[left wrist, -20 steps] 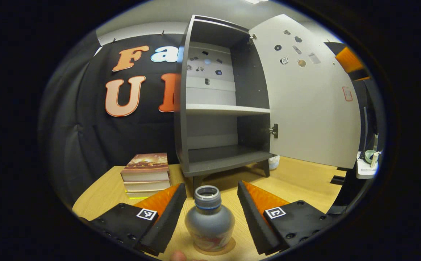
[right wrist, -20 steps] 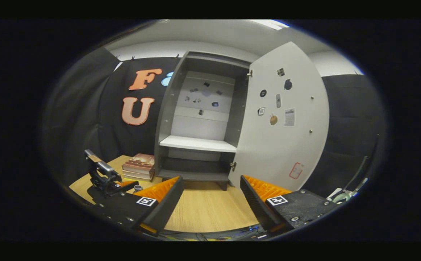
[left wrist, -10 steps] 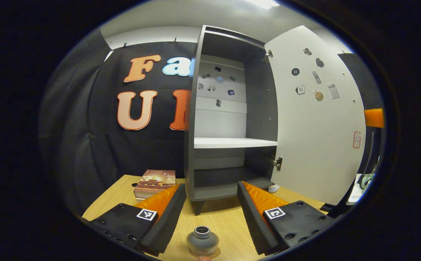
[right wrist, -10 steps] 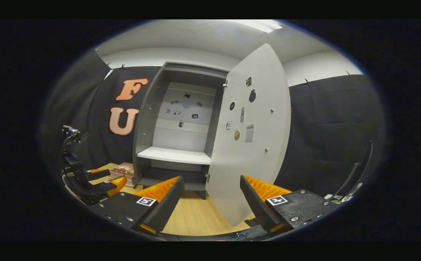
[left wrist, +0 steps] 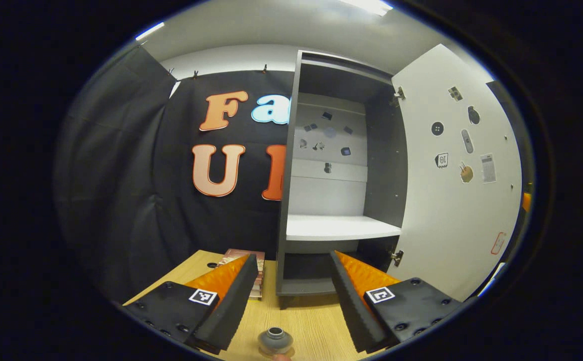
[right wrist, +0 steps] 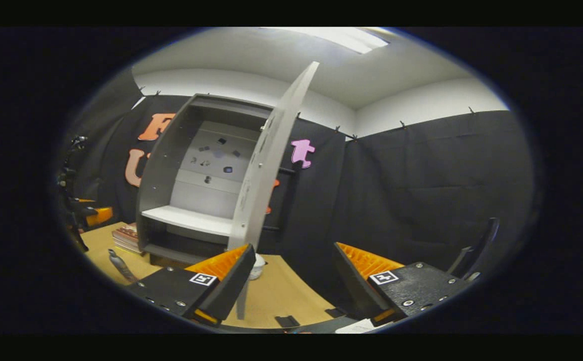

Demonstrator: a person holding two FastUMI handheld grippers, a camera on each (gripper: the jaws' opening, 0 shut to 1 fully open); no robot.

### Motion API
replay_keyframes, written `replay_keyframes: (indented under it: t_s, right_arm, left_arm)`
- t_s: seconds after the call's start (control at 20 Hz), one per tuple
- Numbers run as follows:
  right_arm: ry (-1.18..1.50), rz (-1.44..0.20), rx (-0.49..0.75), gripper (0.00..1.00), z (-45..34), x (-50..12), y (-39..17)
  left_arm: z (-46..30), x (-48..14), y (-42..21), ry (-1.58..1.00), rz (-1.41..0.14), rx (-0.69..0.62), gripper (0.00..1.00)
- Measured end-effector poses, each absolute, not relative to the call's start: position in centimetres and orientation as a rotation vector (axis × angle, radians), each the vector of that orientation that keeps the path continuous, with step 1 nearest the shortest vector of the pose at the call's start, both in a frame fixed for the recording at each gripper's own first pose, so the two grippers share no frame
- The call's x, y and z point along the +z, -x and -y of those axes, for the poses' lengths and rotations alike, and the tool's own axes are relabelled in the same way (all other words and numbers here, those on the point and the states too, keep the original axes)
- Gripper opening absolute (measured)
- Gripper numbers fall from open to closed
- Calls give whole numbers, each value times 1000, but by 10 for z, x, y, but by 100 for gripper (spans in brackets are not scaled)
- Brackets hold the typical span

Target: Open the cabinet door with the right hand, grasp the bottle in the cabinet with the left hand and place it on the coaster, then close the cabinet door with the right hand.

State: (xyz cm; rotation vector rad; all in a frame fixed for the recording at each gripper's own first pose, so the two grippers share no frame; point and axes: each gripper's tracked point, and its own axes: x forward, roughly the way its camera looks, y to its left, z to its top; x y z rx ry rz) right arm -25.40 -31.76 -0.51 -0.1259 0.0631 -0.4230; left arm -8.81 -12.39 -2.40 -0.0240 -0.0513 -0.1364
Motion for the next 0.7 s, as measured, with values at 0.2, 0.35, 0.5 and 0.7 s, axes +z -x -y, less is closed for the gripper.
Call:
replay_keyframes:
  t_s: [0.2,0.35,0.5,0.7]
  right_arm:
    - [107,-84,-404,95,325,-14,236]
    - [91,-81,-375,92,321,-18,228]
    - [8,-100,-314,88,307,-24,222]
    - [-74,-84,-231,87,275,-16,213]
  left_arm:
    - [130,-8,88,-12,65,-143,92]
    - [134,0,87,-13,67,-141,92]
    - [138,-1,89,19,49,-153,92]
    - [127,-3,95,16,45,-123,92]
